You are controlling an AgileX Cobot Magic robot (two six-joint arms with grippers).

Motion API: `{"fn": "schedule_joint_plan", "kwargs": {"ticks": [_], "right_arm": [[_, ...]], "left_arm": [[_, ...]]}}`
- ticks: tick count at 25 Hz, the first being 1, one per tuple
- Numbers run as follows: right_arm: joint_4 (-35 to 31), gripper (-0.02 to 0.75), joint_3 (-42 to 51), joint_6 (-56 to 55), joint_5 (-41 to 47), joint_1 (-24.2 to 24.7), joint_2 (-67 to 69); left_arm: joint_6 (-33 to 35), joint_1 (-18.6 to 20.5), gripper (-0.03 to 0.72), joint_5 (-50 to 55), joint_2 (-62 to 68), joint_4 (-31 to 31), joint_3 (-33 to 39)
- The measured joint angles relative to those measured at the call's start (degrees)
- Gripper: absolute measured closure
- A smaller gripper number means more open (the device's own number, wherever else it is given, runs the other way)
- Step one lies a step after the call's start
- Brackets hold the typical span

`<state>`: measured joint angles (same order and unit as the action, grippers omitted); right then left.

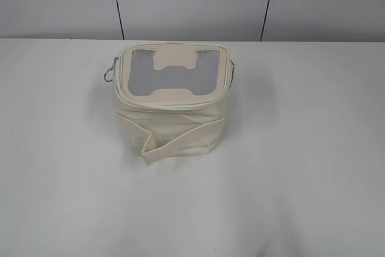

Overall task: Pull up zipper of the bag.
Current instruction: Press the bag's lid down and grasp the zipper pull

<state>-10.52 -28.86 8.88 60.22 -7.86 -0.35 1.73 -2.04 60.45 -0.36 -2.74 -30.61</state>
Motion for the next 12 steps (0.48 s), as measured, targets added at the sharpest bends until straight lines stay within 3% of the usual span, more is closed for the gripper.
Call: {"fn": "schedule_joint_plan", "kwargs": {"ticks": [12], "right_arm": [[0.0,0.391,0.0,0.0,0.0,0.0,0.0]], "left_arm": [[0.0,0.0,0.451,0.0,0.0,0.0,0.0]]}}
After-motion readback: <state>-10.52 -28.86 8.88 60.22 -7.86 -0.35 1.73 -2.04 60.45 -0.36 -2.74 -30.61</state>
